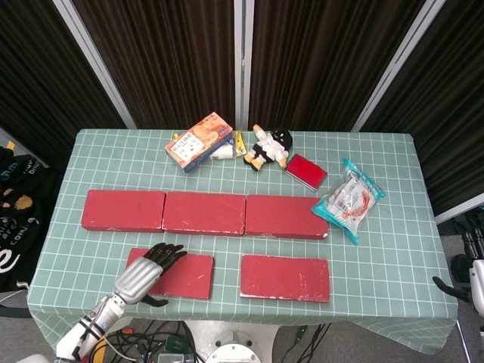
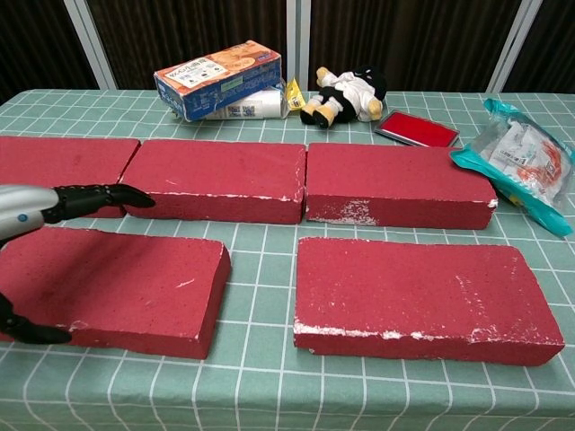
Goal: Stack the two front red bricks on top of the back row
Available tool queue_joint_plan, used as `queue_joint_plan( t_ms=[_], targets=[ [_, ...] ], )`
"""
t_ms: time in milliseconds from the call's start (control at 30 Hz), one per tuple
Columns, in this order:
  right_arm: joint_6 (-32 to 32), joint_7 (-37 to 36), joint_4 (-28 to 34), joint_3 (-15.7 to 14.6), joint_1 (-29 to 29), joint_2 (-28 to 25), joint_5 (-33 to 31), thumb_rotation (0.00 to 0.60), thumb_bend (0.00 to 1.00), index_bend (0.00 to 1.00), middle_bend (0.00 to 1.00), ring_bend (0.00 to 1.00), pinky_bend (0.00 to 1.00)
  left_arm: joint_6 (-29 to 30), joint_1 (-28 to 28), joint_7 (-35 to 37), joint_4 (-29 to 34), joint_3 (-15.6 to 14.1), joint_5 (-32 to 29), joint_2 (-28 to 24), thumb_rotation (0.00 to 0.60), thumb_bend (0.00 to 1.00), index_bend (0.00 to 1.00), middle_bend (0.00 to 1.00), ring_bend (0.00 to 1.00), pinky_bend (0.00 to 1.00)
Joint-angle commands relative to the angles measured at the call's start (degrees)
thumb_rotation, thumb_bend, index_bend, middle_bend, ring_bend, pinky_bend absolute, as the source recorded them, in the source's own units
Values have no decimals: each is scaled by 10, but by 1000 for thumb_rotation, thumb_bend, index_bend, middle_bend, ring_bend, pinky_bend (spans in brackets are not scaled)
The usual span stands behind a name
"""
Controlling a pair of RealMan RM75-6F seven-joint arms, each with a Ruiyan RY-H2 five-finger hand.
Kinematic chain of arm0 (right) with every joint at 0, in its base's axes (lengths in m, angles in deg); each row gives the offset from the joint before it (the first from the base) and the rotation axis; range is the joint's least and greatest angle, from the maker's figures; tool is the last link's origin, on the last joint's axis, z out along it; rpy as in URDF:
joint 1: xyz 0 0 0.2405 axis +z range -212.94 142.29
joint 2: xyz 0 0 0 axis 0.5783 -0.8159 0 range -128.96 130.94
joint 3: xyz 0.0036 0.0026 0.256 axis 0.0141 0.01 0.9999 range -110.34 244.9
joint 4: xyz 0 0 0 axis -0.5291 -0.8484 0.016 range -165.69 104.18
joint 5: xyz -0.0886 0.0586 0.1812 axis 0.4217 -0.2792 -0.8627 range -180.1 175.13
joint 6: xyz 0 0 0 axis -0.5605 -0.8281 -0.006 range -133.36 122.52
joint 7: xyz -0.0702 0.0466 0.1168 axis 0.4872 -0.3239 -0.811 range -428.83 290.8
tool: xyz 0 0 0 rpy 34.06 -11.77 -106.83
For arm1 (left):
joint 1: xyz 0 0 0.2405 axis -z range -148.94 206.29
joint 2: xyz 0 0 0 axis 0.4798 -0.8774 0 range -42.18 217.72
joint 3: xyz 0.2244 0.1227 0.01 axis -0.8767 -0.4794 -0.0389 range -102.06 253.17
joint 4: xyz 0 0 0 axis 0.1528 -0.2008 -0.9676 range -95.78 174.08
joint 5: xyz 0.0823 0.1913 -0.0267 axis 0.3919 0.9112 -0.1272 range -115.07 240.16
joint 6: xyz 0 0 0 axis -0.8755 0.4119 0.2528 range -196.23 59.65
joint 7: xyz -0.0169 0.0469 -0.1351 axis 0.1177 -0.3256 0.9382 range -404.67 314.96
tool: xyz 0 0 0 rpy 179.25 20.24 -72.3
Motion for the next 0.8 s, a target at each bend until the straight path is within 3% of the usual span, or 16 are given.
queue_joint_plan(
  t_ms=[33,333,800],
  targets=[
    [2,-3,-4,0,0,2,-2,600,0,0,0,0,0,-28,18,-25,2,9,-33,15,600,0,34,0,0,0],
    [6,-17,-20,0,1,7,-6,600,0,0,0,0,0,-68,46,-68,-4,24,-112,34,600,0,31,0,0,0],
    [12,-19,-26,1,4,10,-9,600,0,0,0,0,0,-85,69,-69,-27,26,-172,44,600,0,30,34,0,0]
  ],
)
